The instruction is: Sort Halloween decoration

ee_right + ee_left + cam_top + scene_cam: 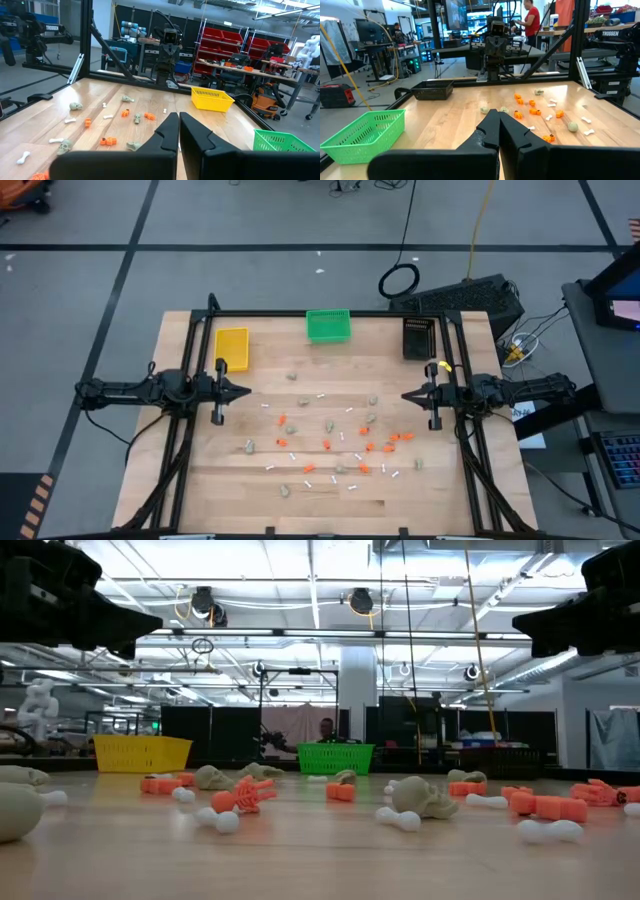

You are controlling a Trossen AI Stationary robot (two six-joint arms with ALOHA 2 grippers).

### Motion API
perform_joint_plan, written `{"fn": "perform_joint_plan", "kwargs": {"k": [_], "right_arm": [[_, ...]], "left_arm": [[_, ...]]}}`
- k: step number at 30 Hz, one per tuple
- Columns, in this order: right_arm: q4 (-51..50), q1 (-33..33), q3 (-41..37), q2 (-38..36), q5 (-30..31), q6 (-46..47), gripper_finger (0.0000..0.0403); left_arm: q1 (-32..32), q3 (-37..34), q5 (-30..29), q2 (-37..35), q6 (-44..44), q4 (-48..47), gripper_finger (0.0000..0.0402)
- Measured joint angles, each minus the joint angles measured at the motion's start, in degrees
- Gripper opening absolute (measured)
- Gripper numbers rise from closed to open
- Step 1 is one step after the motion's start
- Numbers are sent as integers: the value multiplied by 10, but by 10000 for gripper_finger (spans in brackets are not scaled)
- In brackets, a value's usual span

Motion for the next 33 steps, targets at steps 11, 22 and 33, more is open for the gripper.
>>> {"fn": "perform_joint_plan", "kwargs": {"k": [11,22,33], "right_arm": [[0,0,0,0,0,0,0],[40,0,0,0,1,37,0],[17,0,0,0,1,150,0]], "left_arm": [[0,0,0,0,0,0,0],[0,0,0,0,0,0,0],[0,0,0,0,0,0,0]]}}
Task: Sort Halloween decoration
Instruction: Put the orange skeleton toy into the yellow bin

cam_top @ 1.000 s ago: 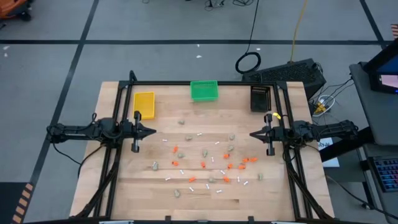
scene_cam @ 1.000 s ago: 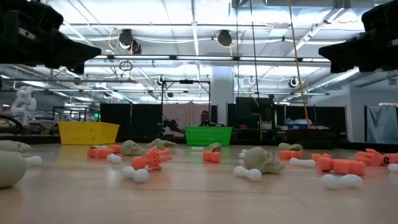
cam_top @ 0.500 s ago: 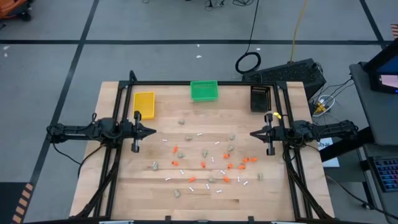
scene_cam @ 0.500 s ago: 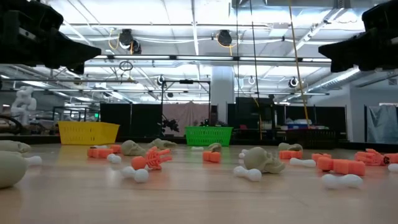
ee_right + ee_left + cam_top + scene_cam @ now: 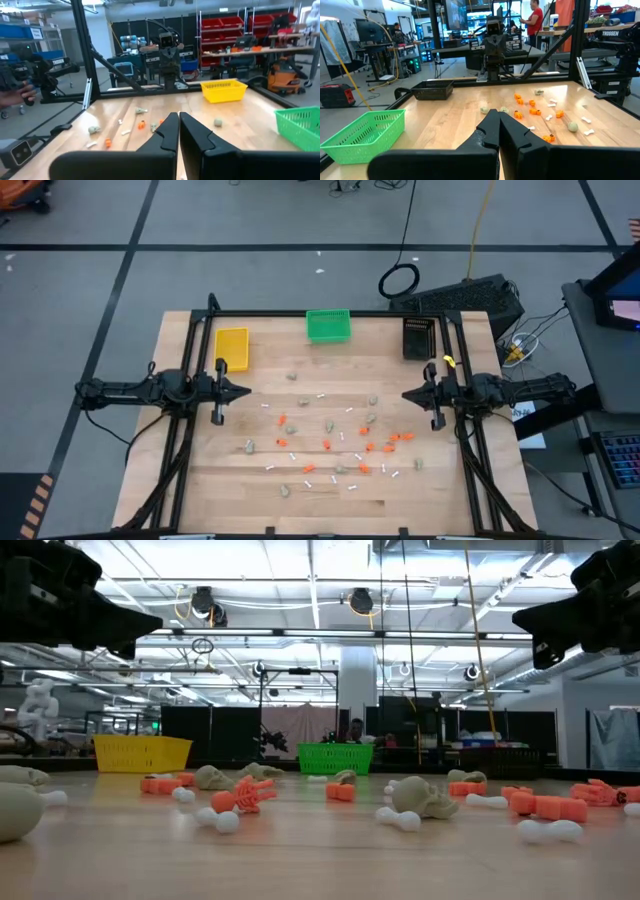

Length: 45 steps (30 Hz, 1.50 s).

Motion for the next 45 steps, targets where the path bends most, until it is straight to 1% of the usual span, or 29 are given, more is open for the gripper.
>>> {"fn": "perform_joint_plan", "kwargs": {"k": [12,19,25,31,36,45], "right_arm": [[-17,0,6,1,-1,78,0],[-35,0,33,25,-2,78,0],[-52,0,75,64,-2,77,0],[-83,0,139,105,-2,88,0],[-130,0,217,140,-1,84,0],[-197,0,368,205,-1,36,0]], "left_arm": [[0,0,0,0,0,0,0],[0,0,0,0,0,0,0],[0,0,-5,0,0,1,0],[0,0,-7,0,0,1,0],[0,0,-7,0,0,1,0],[0,0,-7,0,0,1,0]]}}
